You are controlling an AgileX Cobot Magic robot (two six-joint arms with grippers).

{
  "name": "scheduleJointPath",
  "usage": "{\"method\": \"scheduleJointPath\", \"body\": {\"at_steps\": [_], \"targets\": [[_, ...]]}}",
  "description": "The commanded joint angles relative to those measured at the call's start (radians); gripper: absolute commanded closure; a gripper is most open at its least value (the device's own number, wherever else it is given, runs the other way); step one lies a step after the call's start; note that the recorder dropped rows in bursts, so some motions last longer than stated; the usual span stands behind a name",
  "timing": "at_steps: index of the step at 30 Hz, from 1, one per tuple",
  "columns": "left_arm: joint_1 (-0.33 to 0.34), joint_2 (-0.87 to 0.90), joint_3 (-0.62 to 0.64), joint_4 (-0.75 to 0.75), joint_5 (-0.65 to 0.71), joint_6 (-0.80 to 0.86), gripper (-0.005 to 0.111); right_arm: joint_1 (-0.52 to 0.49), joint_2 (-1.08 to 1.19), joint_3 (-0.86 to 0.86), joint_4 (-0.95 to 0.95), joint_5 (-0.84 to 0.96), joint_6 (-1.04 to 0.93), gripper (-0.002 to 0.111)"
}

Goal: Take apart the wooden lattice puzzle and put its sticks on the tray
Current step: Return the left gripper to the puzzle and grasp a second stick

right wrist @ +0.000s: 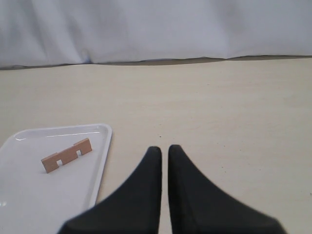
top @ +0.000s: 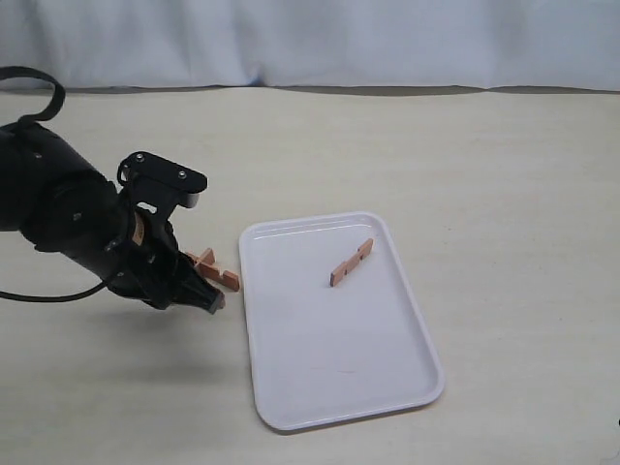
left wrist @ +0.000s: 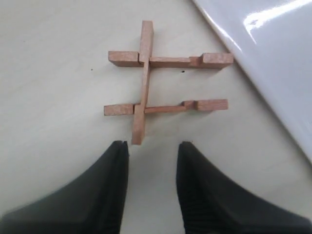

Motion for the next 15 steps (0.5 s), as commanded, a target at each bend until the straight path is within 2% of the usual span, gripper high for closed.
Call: {"method": "scheduleJointPath", "body": {"at_steps": [1, 7, 15], "targets": [[0.001, 0.028, 0.006, 0.003, -0.02, -0.014, 0.074, 0.004, -0.004, 0.003, 0.0, -0.005, -0.001, 0.104], [0.039, 0.038, 0.006, 0.013, -0.038, -0.048, 0.074, 0.004, -0.004, 0.003, 0.0, -0.005, -0.001, 0.104], [0.039, 0.094, 0.006, 0.013, -0.072, -0.05, 0.074, 0.004, -0.004, 0.003, 0.0, -0.005, -0.001, 0.104]]}}
